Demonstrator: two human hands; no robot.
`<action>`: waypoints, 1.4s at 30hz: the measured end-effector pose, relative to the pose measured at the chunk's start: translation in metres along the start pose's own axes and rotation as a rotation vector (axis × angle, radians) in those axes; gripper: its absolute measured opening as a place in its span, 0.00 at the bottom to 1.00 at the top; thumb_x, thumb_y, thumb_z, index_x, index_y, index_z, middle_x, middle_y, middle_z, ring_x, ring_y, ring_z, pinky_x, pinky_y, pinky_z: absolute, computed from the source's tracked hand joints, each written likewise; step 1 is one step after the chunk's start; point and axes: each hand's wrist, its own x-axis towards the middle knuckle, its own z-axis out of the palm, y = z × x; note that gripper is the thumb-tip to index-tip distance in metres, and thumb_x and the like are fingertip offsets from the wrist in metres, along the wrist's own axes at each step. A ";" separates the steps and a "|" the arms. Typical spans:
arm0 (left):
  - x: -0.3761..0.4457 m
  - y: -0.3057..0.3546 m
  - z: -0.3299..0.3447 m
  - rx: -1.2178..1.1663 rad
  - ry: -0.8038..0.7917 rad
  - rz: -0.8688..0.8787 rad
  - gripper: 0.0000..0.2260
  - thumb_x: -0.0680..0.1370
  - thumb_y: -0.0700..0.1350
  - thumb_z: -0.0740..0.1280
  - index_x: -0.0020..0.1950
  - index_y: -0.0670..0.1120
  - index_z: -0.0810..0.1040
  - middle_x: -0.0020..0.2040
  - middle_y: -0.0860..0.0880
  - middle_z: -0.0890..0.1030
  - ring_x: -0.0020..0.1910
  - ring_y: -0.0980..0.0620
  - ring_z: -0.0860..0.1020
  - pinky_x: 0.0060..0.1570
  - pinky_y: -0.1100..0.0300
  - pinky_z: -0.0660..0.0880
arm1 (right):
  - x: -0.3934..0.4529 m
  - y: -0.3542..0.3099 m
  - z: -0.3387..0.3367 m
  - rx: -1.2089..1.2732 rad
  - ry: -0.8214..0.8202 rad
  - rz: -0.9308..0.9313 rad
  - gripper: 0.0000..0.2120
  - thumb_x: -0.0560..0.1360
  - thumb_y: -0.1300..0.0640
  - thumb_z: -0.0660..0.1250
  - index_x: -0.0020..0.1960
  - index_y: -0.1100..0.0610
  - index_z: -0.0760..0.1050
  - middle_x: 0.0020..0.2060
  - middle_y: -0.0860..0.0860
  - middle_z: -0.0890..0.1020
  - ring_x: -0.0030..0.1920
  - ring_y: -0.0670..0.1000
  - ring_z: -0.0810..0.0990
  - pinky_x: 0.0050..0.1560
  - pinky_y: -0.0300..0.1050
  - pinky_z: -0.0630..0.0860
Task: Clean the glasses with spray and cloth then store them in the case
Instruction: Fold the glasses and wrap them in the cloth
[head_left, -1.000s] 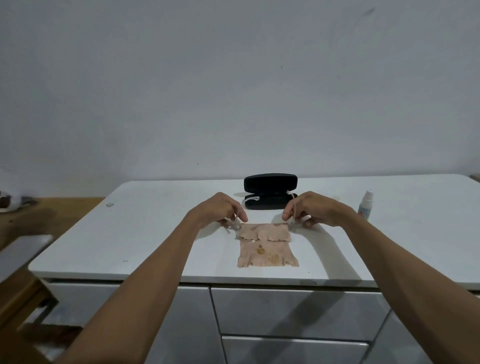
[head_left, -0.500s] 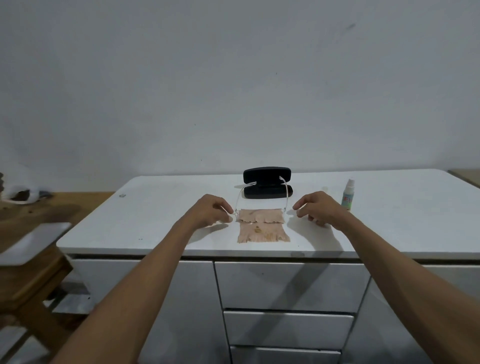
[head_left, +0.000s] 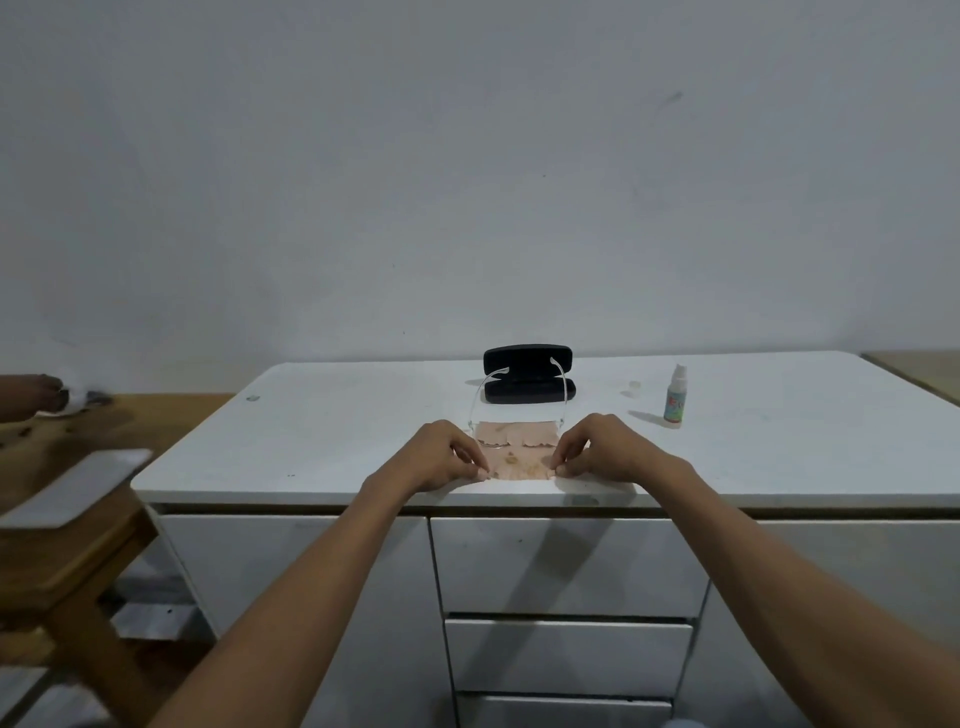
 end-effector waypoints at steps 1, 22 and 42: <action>0.000 -0.001 0.001 0.007 0.014 0.002 0.03 0.72 0.46 0.77 0.44 0.50 0.89 0.41 0.54 0.84 0.41 0.58 0.78 0.40 0.64 0.70 | 0.001 -0.001 0.000 -0.010 0.008 -0.002 0.04 0.73 0.58 0.78 0.47 0.52 0.87 0.43 0.46 0.83 0.50 0.50 0.82 0.45 0.38 0.73; 0.044 0.012 0.008 -0.843 0.362 -0.582 0.04 0.76 0.36 0.69 0.48 0.36 0.82 0.38 0.45 0.87 0.30 0.53 0.70 0.27 0.63 0.66 | 0.042 -0.014 0.021 0.176 0.529 0.212 0.07 0.73 0.61 0.69 0.45 0.52 0.85 0.42 0.51 0.85 0.42 0.53 0.82 0.41 0.44 0.78; 0.046 0.011 0.019 -0.304 0.618 -0.226 0.06 0.73 0.39 0.75 0.44 0.50 0.81 0.41 0.54 0.84 0.45 0.51 0.83 0.48 0.53 0.79 | 0.028 -0.002 0.016 0.253 0.720 0.126 0.13 0.77 0.49 0.72 0.59 0.52 0.83 0.48 0.49 0.88 0.49 0.52 0.85 0.48 0.44 0.75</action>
